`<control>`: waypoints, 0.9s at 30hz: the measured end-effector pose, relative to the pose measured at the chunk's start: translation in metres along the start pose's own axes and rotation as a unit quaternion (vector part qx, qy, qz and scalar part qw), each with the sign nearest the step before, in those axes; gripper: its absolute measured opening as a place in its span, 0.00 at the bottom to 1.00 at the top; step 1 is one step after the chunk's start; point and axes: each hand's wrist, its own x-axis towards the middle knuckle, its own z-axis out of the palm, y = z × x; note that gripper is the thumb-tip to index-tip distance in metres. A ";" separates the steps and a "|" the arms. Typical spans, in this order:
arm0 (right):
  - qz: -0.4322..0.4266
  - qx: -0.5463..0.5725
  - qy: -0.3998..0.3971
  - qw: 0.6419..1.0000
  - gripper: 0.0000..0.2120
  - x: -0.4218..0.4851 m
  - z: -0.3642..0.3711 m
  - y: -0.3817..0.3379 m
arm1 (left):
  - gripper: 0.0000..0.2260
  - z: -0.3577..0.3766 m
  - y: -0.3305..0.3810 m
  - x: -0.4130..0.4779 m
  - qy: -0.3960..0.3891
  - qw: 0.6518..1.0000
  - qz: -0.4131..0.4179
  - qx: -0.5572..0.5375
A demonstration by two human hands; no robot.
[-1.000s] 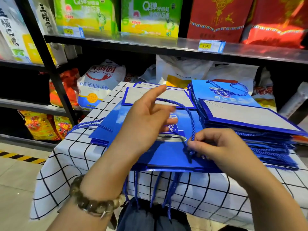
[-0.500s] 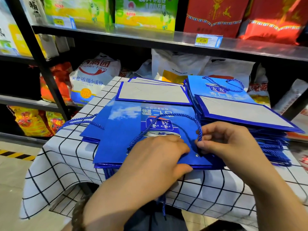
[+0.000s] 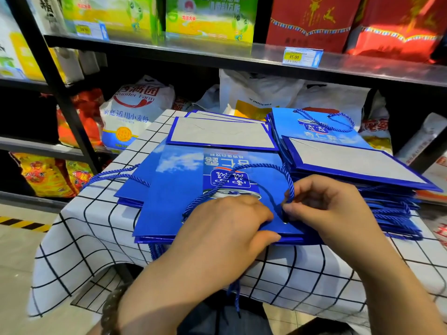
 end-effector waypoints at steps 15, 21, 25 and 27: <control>-0.073 -0.082 -0.140 0.984 0.16 0.001 -0.003 -0.006 | 0.07 -0.010 -0.004 -0.004 0.195 0.979 -0.002 0.058; -0.088 -0.087 -0.134 0.983 0.23 -0.002 0.010 -0.012 | 0.13 0.003 0.010 -0.004 0.147 0.979 -0.079 0.115; -0.054 -0.049 -0.133 0.988 0.22 -0.004 0.012 -0.009 | 0.13 0.002 0.015 -0.004 0.125 0.970 -0.076 0.193; -0.052 -0.054 -0.139 0.987 0.21 -0.005 0.014 -0.008 | 0.09 0.005 0.017 -0.004 0.126 0.963 -0.076 0.225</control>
